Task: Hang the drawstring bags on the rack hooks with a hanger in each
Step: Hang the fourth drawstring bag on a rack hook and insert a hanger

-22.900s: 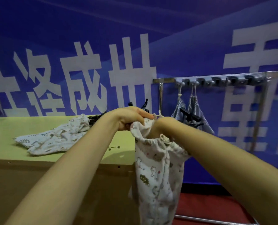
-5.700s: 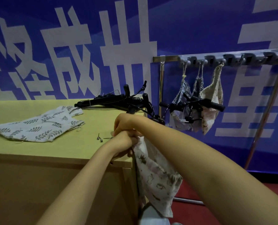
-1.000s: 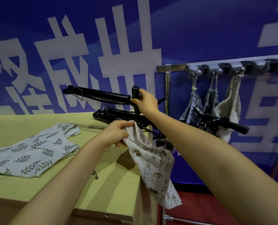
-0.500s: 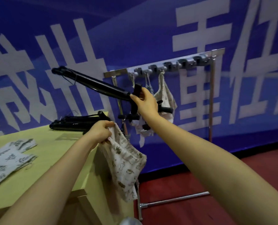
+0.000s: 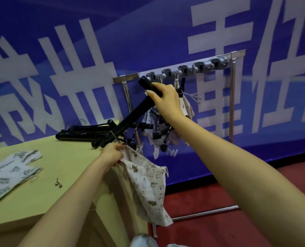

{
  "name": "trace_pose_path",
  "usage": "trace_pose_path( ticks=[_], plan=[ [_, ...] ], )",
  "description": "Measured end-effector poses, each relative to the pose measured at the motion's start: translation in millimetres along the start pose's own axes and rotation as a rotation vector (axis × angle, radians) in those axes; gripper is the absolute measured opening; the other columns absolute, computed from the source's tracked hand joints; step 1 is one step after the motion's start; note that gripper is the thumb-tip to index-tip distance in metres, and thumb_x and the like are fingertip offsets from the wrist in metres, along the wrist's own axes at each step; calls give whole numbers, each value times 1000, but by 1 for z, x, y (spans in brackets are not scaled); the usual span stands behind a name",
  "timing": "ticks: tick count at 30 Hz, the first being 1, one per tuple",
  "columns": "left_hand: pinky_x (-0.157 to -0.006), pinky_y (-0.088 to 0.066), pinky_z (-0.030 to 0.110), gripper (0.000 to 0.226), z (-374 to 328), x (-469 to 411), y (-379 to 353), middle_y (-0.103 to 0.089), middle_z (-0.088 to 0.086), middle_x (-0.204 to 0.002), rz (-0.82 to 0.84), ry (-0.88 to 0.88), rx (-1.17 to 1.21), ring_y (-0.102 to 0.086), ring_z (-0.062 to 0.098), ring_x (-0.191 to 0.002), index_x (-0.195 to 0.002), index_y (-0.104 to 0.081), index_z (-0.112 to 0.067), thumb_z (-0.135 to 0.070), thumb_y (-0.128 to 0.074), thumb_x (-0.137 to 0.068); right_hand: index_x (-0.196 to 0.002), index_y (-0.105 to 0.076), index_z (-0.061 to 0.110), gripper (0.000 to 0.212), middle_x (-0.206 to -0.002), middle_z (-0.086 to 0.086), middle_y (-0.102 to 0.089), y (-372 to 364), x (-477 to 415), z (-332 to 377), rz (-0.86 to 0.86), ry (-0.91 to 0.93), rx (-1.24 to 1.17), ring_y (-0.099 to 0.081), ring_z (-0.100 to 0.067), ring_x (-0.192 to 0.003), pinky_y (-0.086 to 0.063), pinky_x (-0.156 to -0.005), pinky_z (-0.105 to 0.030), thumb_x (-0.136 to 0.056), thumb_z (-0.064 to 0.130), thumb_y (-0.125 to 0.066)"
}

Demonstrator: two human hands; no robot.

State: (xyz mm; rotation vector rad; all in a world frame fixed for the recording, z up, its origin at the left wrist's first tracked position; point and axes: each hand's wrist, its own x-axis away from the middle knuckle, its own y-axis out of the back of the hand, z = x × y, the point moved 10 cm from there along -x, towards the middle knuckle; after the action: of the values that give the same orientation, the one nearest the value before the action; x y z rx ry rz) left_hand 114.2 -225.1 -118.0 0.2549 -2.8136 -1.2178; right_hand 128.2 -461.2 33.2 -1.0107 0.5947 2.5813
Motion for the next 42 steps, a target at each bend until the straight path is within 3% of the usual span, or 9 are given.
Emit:
trace_pose_path(
  ticks=[2, 8, 12, 18, 24, 29, 33, 37, 42],
  plan=[
    [-27, -30, 15, 52, 6, 3, -4, -57, 15, -73, 17, 23, 12, -41, 6, -20, -127, -57, -5, 16, -38, -83, -108, -68, 16, 29, -91, -5, -67, 2, 0, 3, -17, 32, 27, -52, -25, -99, -46, -84, -48, -91, 36, -56],
    [-27, -33, 14, 51, 17, 5, -13, -62, 22, -95, 63, 51, 19, -44, 6, -22, -130, -53, -3, 15, -39, -84, -103, -68, 15, 35, -91, 0, -68, 10, -8, 29, -138, 125, 183, -54, -23, -99, -40, -87, -39, -90, 45, -56],
    [-28, -32, 15, 51, 22, 0, -9, -60, 17, -80, 64, 47, 12, -42, 7, -23, -127, -56, -3, 15, -39, -82, -96, -70, 19, 44, -87, 4, -69, 41, -21, 40, -289, 173, 297, -54, -21, -99, -31, -86, -34, -84, 59, -54],
    [-24, -27, 13, 42, 23, -1, -15, -53, 12, -62, 77, 88, -30, -44, 9, -19, -124, -52, 4, 14, -36, -87, -90, -71, 17, 47, -84, 2, -69, 81, -25, 36, -425, 150, 268, -54, -21, -97, -29, -87, -34, -82, 61, -55],
    [-30, -32, 17, 23, 38, -15, -17, -58, 14, -61, 23, 154, 20, -50, 11, -25, -110, -57, 7, 5, -47, -89, -93, -72, 20, 48, -84, 3, -69, 91, -24, 37, -381, 186, 346, -53, -19, -96, -27, -83, -31, -82, 63, -54],
    [-41, -36, 23, 23, 42, -22, -17, -63, 17, -71, -10, 139, 90, -53, 22, -43, -113, -58, 0, -10, -53, -92, -88, -73, 20, 48, -72, 4, -65, 71, -17, 41, -298, 262, 388, -53, -19, -90, -21, -75, -30, -80, 64, -54],
    [-33, -32, 18, 32, 24, -21, -21, -64, 16, -85, -1, 65, 113, -52, 10, -28, -125, -53, -6, -7, -49, -93, -76, -71, 20, 46, -63, 10, -46, 55, -11, 39, -271, 287, 398, -53, -19, -80, -27, -75, -32, -78, 63, -57],
    [-27, -27, 13, 40, 9, -21, -22, -60, 21, -100, 3, 7, 105, -44, 5, -21, -131, -50, -8, 2, -44, -92, -76, -71, 19, 47, -63, 8, -47, 43, -8, 40, -239, 303, 414, -48, -16, -76, -29, -76, -33, -79, 63, -56],
    [-43, -52, 29, 48, 18, -22, -21, -62, 13, -109, 22, 31, 4, -58, 20, -45, -133, -49, -9, 8, -43, -88, -80, -72, 19, 44, -64, 9, -49, 50, -10, 48, -239, 323, 351, -47, -14, -77, -31, -79, -33, -79, 61, -59]
  ],
)
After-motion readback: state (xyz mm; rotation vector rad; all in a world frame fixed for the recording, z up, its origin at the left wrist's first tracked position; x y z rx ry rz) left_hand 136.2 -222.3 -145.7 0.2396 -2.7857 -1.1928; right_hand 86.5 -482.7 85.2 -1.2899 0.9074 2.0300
